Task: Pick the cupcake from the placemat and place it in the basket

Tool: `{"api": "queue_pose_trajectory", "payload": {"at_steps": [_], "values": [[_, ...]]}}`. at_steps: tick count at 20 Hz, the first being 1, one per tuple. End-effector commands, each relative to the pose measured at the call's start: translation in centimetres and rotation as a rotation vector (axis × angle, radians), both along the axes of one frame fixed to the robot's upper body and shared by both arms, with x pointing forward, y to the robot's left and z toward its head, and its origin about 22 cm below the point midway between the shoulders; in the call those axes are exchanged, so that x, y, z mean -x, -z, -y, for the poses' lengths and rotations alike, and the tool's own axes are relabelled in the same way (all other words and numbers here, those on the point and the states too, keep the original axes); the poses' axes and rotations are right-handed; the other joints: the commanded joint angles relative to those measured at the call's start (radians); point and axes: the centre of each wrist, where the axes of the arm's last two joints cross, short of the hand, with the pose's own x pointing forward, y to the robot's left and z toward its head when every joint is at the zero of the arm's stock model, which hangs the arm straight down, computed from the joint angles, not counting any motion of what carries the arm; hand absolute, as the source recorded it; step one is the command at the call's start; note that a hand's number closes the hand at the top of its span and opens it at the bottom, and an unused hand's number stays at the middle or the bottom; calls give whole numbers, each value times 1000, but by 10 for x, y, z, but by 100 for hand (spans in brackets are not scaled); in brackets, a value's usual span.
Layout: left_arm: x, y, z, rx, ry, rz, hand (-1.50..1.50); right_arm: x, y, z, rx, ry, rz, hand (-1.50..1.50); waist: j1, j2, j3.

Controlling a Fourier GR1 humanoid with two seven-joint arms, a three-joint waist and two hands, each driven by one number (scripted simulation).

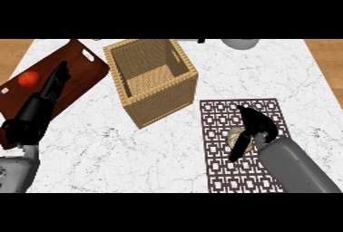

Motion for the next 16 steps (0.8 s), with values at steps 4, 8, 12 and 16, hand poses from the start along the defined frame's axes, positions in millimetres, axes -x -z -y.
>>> {"api": "queue_pose_trajectory", "payload": {"at_steps": [4, 8, 12, 16], "values": [[-12, -9, 8, -8, -1, -6, 0, -1, -7, 9, 44, 40, -51, -150, -3, 0, 0], [-6, -6, -12, 0, -3, 6, 0, 10, 18, -8, 29, 50, -41, -150, 0, 1, 0], [5, -12, -1, -9, 4, -15, 0, 17, 29, 14, 32, 48, -79, -150, 0, 0, 0], [-11, -8, 4, 2, 5, 3, 0, -1, 38, -7, -39, 86, -33, 150, 1, 2, 0]]}}
